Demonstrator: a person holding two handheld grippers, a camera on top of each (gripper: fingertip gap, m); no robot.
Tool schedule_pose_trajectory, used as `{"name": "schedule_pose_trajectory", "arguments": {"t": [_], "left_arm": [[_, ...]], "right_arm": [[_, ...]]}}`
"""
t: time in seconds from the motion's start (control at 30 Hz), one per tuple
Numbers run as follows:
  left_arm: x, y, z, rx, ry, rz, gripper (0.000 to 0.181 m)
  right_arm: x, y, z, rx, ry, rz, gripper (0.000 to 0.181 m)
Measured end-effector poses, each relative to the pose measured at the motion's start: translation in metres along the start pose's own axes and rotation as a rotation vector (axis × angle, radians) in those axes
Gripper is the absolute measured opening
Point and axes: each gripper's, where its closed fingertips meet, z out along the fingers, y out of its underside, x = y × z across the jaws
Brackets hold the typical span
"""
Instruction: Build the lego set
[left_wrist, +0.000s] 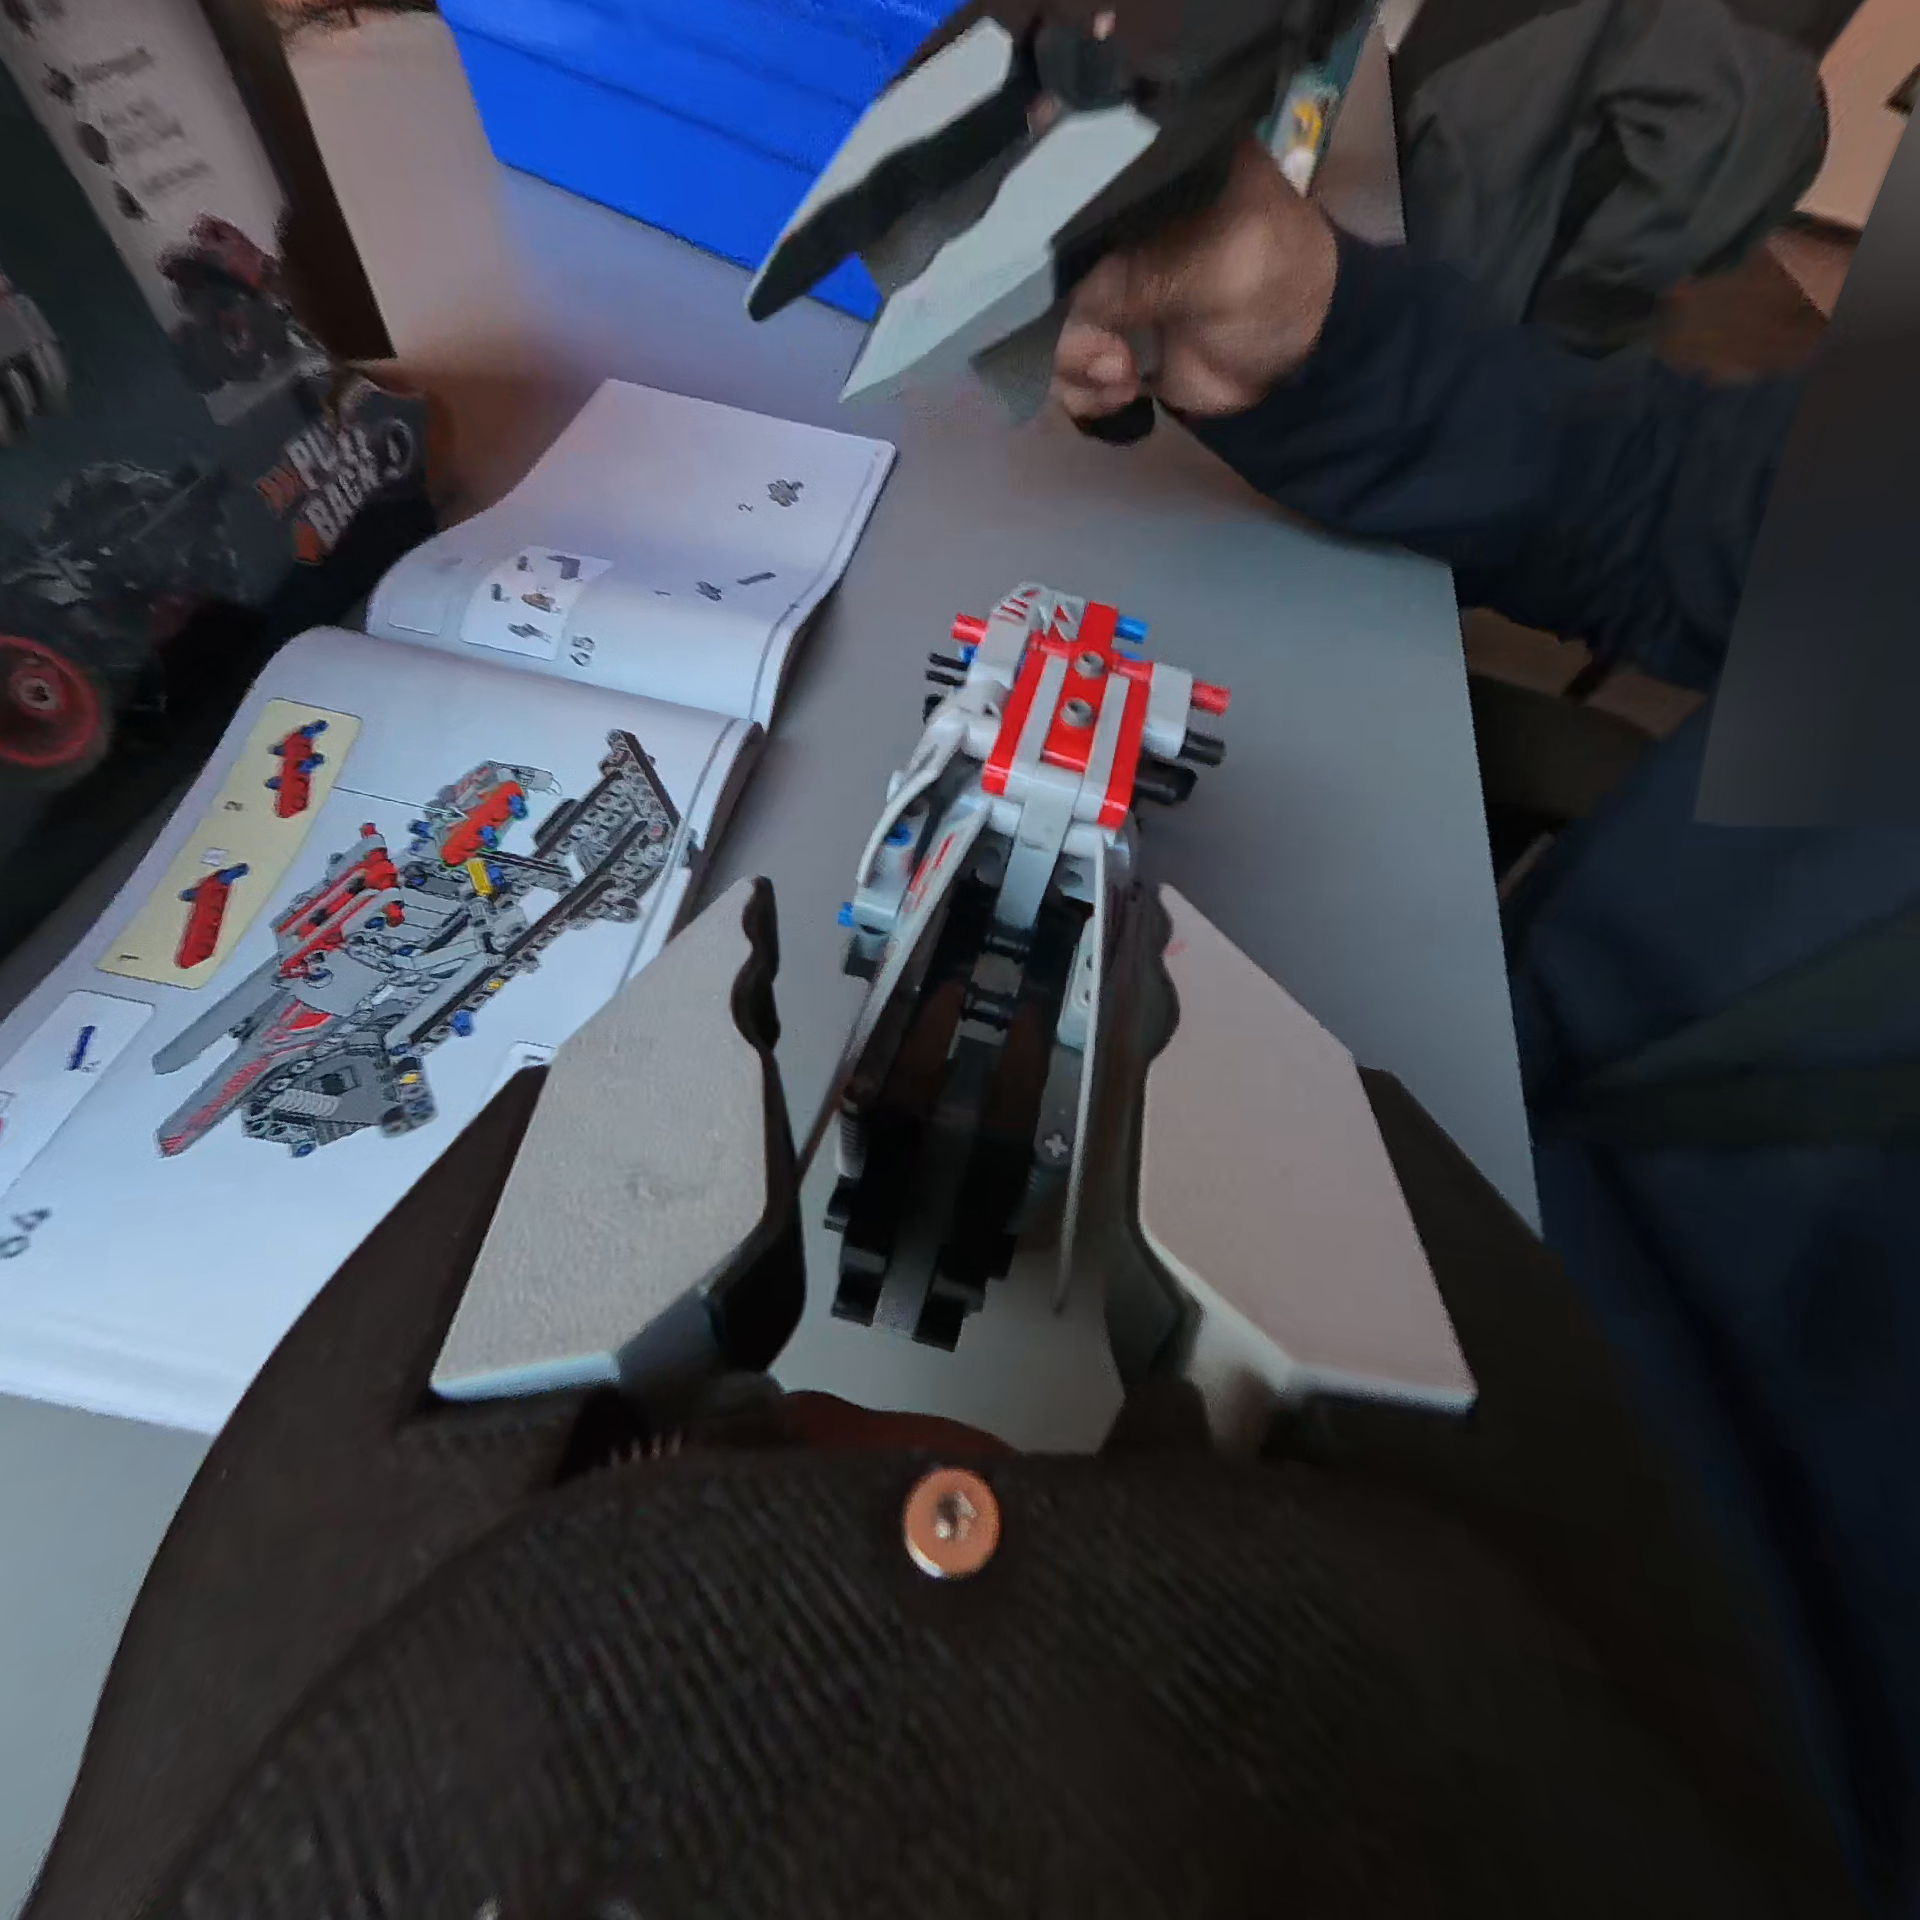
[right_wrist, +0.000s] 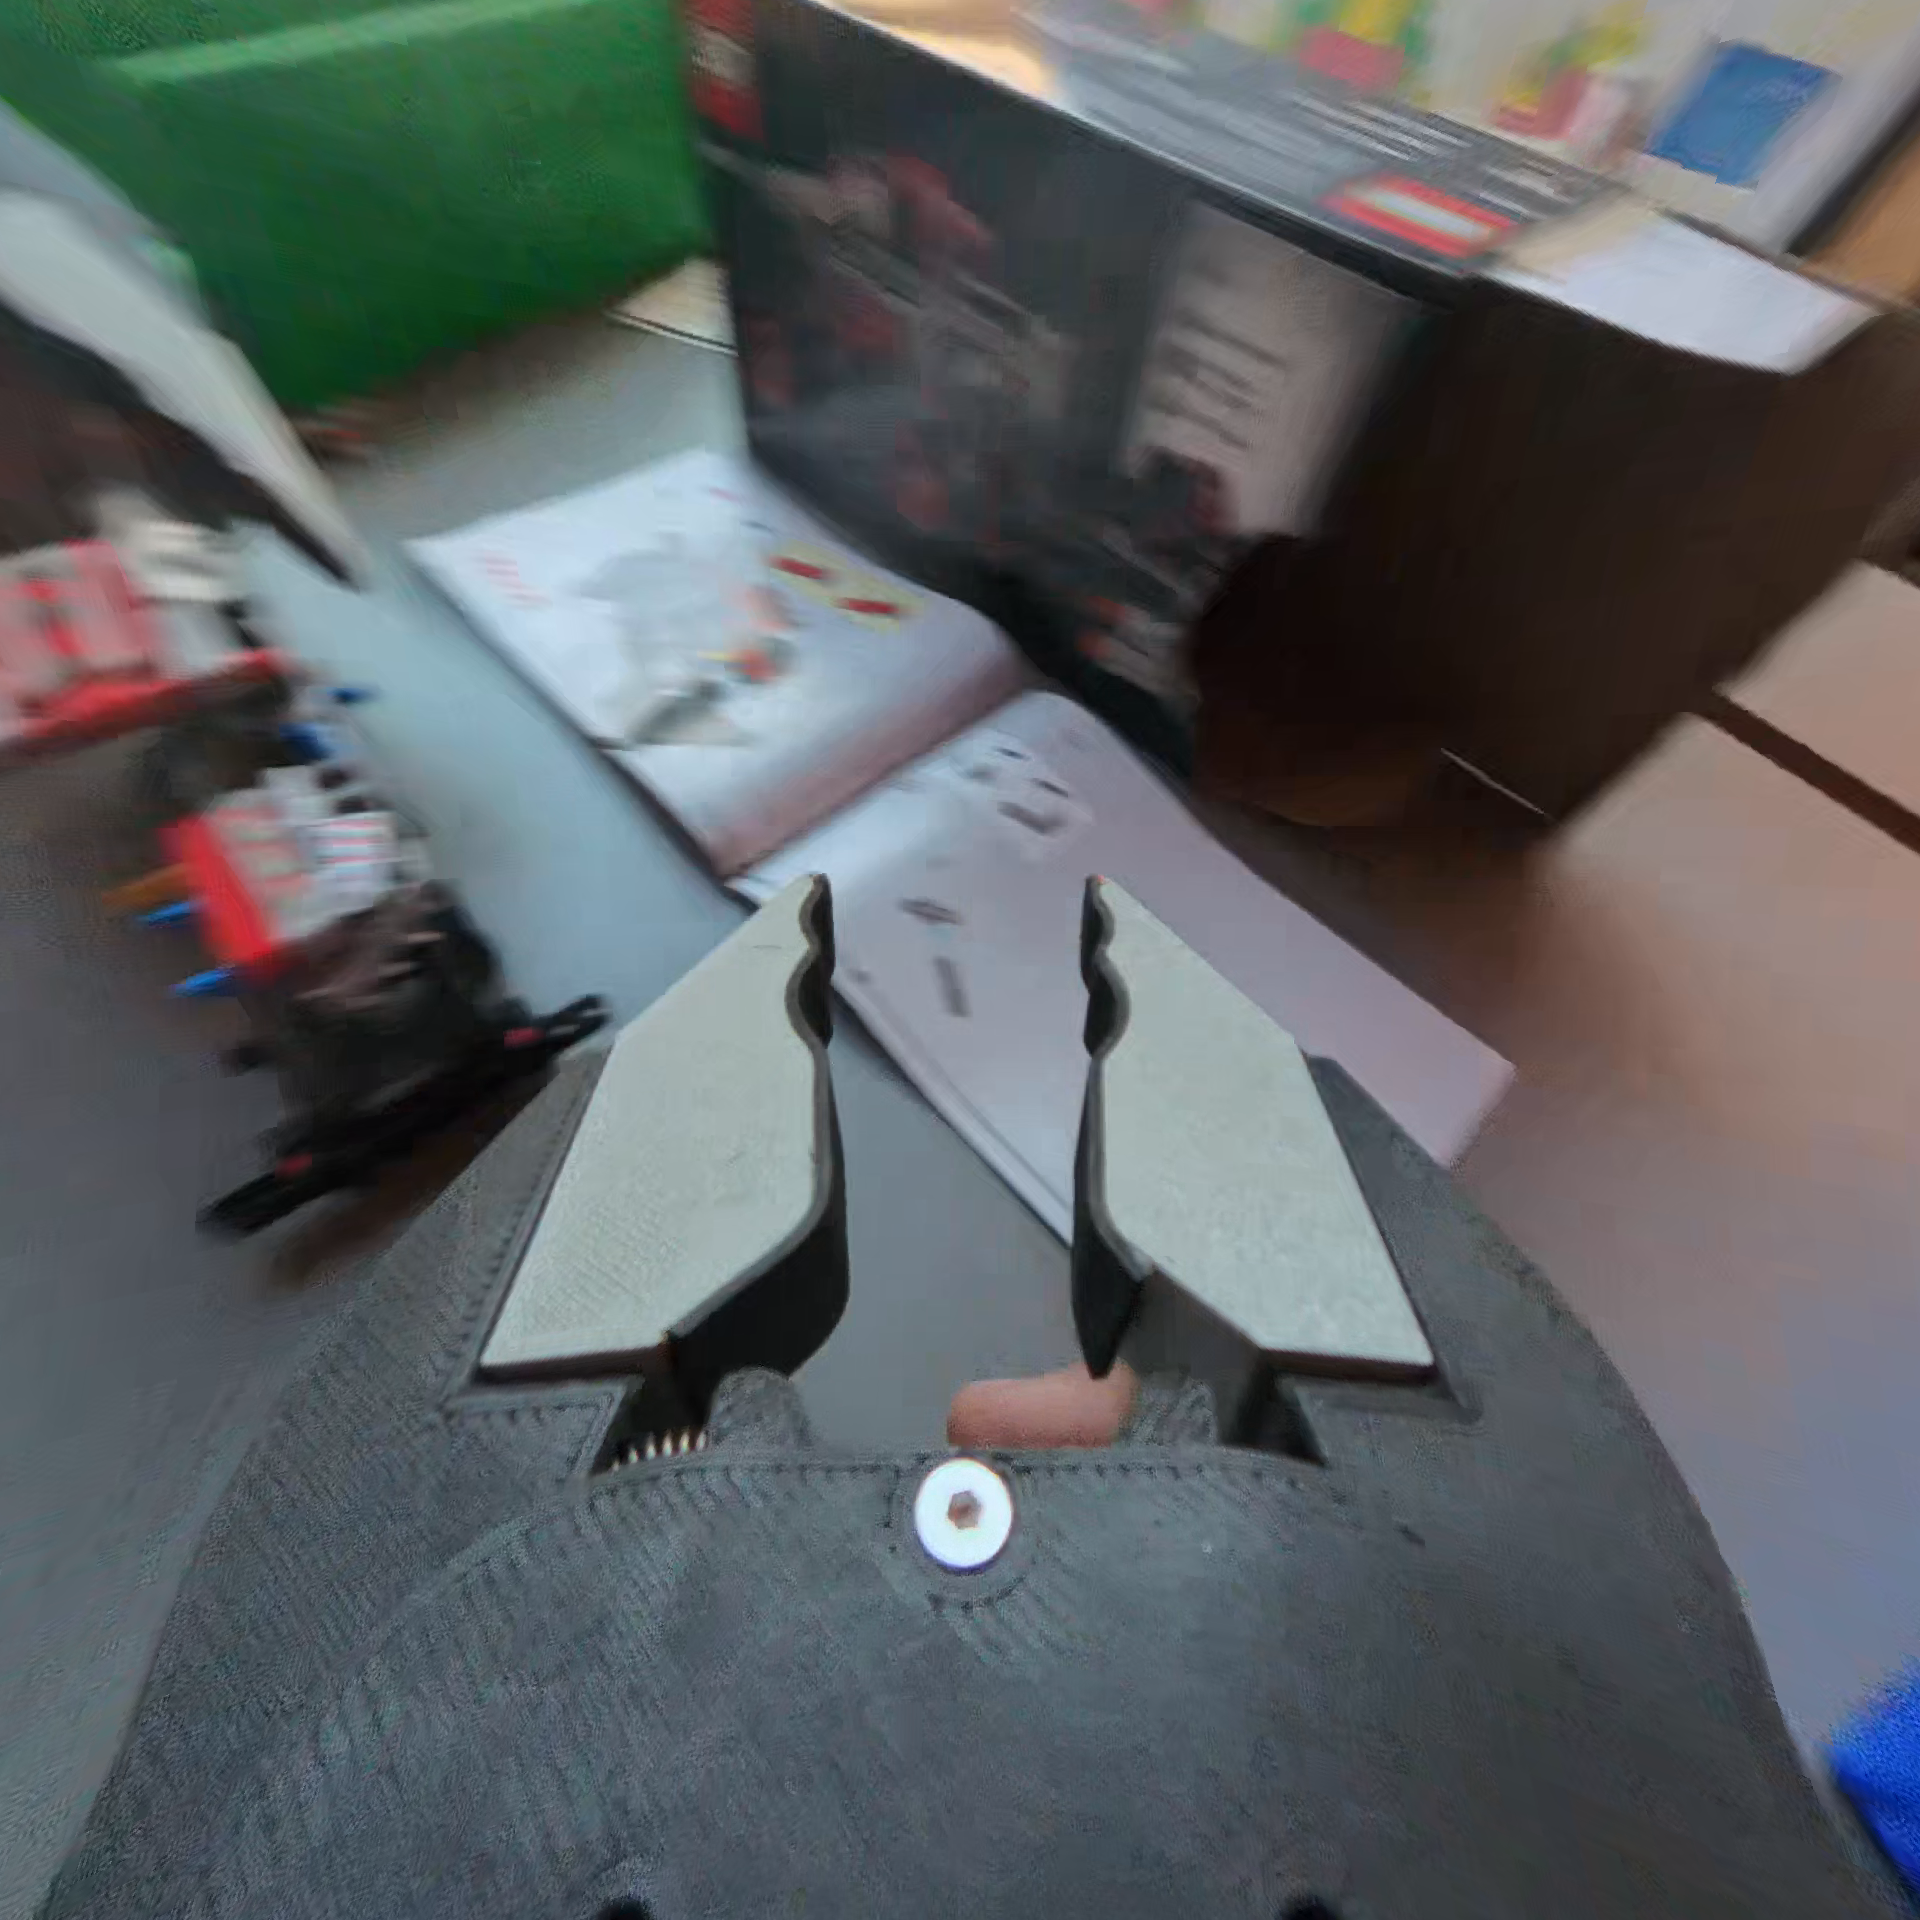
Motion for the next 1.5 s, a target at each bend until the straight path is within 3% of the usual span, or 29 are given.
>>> {"name": "schedule_pose_trajectory", "arguments": {"t": [0.1, 0.2, 0.43, 0.63, 0.77, 0.93, 1.03, 1.13, 1.37, 1.5], "left_arm": [[-0.008, -0.01, -0.011, 0.063, -0.047, 0.004, 0.068], [-0.013, -0.012, -0.018, 0.078, -0.066, -0.009, 0.071], [-0.013, -0.036, -0.052, 0.211, -0.101, 0.012, 0.081], [-0.041, -0.057, -0.09, 0.339, -0.227, -0.053, 0.063], [-0.082, -0.05, -0.101, 0.296, -0.424, -0.11, 0.052], [-0.106, -0.037, -0.102, 0.244, -0.598, -0.044, 0.041], [-0.114, -0.024, -0.094, 0.207, -0.626, -0.053, 0.035], [-0.117, -0.013, -0.088, 0.146, -0.645, -0.047, 0.033], [-0.128, -0.003, -0.091, 0.102, -0.725, -0.074, 0.0], [-0.132, 0.0, -0.091, 0.094, -0.752, -0.082, 0.0]], "right_arm": [[0.04, 0.013, -0.002, -0.077, 0.276, -0.021, 0.058], [0.051, 0.014, -0.005, -0.095, 0.382, -0.085, 0.058], [0.047, 0.021, 0.002, -0.119, 0.362, -0.087, 0.06], [0.049, 0.029, 0.003, -0.147, 0.354, -0.079, 0.064], [0.058, 0.026, -0.005, -0.122, 0.37, -0.037, 0.058], [0.071, 0.022, -0.017, -0.083, 0.391, 0.04, 0.031], [0.067, 0.022, -0.015, -0.085, 0.362, 0.049, 0.014], [0.06, 0.024, -0.009, -0.099, 0.326, 0.039, 0.012], [0.043, 0.026, 0.001, -0.12, 0.269, 0.017, 0.005], [0.038, 0.024, 0.004, -0.109, 0.259, 0.005, 0.001]]}}
